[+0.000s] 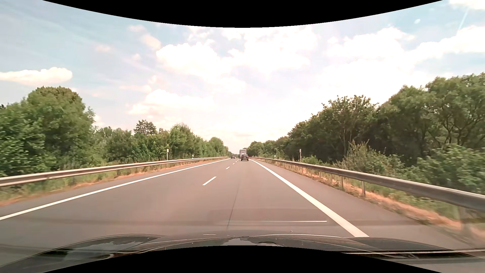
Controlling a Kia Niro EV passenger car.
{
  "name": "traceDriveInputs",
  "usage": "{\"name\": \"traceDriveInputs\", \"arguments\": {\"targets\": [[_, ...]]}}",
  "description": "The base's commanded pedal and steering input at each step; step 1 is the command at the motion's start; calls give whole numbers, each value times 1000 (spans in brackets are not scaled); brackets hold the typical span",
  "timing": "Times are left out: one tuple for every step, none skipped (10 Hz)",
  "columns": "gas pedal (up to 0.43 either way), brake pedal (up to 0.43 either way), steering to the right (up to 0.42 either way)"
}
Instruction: Follow the waypoints while adhering to traffic rules and regulations
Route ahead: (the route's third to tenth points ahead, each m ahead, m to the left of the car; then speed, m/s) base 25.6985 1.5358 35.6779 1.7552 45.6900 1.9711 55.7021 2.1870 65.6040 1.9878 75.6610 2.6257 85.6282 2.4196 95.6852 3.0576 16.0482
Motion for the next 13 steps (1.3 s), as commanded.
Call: {"name": "traceDriveInputs", "arguments": {"targets": [[209,0,-2],[209,0,0],[209,0,3],[209,0,5],[209,0,5],[209,0,5],[209,0,5],[209,0,4],[209,0,3],[209,0,1],[209,0,0],[209,0,0],[209,0,0]]}}
